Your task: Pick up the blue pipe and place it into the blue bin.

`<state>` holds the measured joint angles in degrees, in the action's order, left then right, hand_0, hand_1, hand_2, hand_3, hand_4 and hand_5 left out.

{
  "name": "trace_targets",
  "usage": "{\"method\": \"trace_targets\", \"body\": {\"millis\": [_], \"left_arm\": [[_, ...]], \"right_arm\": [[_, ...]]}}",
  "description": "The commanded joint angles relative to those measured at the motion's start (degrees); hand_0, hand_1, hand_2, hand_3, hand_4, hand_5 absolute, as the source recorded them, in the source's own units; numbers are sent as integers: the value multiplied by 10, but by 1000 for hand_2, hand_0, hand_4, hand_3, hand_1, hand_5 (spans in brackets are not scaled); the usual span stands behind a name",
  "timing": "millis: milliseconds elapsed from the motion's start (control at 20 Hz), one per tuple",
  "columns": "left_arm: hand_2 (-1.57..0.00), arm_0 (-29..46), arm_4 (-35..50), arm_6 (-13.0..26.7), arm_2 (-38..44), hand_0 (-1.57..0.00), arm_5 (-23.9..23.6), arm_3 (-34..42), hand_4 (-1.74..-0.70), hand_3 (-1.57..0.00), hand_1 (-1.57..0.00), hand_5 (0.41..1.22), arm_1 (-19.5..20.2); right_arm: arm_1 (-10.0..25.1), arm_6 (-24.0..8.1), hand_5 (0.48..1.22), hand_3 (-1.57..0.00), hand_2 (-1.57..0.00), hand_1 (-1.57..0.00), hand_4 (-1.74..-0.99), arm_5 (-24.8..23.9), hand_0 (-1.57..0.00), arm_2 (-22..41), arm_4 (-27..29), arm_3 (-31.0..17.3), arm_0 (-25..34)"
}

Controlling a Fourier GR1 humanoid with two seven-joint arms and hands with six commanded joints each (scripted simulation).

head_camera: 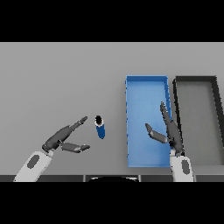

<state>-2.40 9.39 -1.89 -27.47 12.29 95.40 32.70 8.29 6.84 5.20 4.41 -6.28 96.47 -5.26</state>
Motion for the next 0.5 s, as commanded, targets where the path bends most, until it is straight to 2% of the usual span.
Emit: {"method": "trace_targets", "body": {"millis": [0,200,450], "left_arm": [[1,-6,-5,4,-9,1,0,-11,-1109,1,1,447,-15],[1,-32,-21,8,-29,1,3,-45,-1118,1,1,446,-57],[1,-74,-25,22,-43,1,5,-114,-1117,1,1,448,-125]], "right_arm": [[-3,-6,617,1,1,1,-1263,0,1,1,3,1,6],[-5,-20,616,1,1,1,-1271,-1,1,0,4,2,1],[-1,-13,605,1,1,1,-1274,3,1,-6,11,4,-7]]}}
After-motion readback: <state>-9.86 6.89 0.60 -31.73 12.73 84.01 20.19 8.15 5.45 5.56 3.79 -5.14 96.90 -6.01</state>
